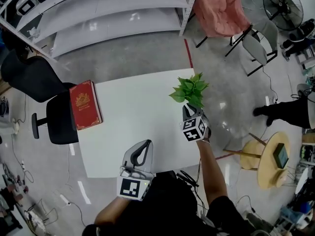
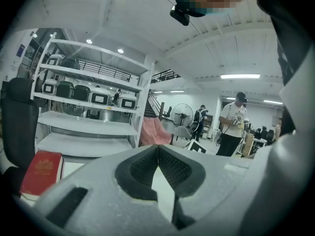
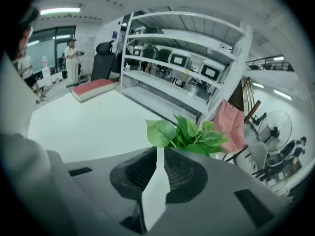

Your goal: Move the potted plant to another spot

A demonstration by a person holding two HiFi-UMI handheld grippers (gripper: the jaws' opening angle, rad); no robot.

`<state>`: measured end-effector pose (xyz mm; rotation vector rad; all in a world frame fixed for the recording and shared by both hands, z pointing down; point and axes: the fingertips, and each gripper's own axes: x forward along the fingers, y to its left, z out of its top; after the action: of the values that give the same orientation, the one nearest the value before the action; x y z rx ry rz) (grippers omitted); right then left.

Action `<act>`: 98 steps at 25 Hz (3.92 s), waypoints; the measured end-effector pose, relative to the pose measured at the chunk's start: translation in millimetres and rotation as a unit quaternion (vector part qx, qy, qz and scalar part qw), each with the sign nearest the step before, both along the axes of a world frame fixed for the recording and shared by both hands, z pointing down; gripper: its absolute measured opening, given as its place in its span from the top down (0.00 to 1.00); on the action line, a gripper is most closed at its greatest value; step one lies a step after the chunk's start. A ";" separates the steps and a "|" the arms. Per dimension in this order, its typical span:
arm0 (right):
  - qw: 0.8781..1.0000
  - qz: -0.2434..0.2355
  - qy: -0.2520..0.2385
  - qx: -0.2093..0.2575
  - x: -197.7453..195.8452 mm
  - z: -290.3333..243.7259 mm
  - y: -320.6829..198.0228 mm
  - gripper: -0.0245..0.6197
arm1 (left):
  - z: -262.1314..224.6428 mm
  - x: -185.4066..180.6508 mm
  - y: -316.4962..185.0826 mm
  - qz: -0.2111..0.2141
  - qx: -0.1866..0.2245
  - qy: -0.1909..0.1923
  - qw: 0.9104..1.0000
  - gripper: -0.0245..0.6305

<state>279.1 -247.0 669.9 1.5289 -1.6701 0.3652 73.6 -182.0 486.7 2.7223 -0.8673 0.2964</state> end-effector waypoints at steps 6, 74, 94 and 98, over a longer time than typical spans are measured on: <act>0.993 -0.040 0.099 -0.046 7.5 17.8 -9.2 0.94 | 9.4 1.6 -6.2 0.008 -0.011 -0.007 1.000 0.94; 0.958 -0.196 0.190 -0.090 -26.8 41.4 50.1 0.94 | -13.0 -45.9 71.0 -0.115 0.004 0.010 0.993 0.94; 0.940 -0.284 0.178 -0.057 -157.6 10.6 79.3 0.94 | -32.8 -146.8 103.5 -0.205 0.020 0.012 0.978 0.94; 0.935 -0.304 0.177 -0.056 -197.8 10.2 79.3 0.94 | -36.4 -172.4 98.8 -0.212 0.020 0.018 0.977 0.94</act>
<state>81.3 -167.6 680.1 0.8621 -1.6913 -0.1393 -98.8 -83.2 450.3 2.4807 -1.4204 0.1413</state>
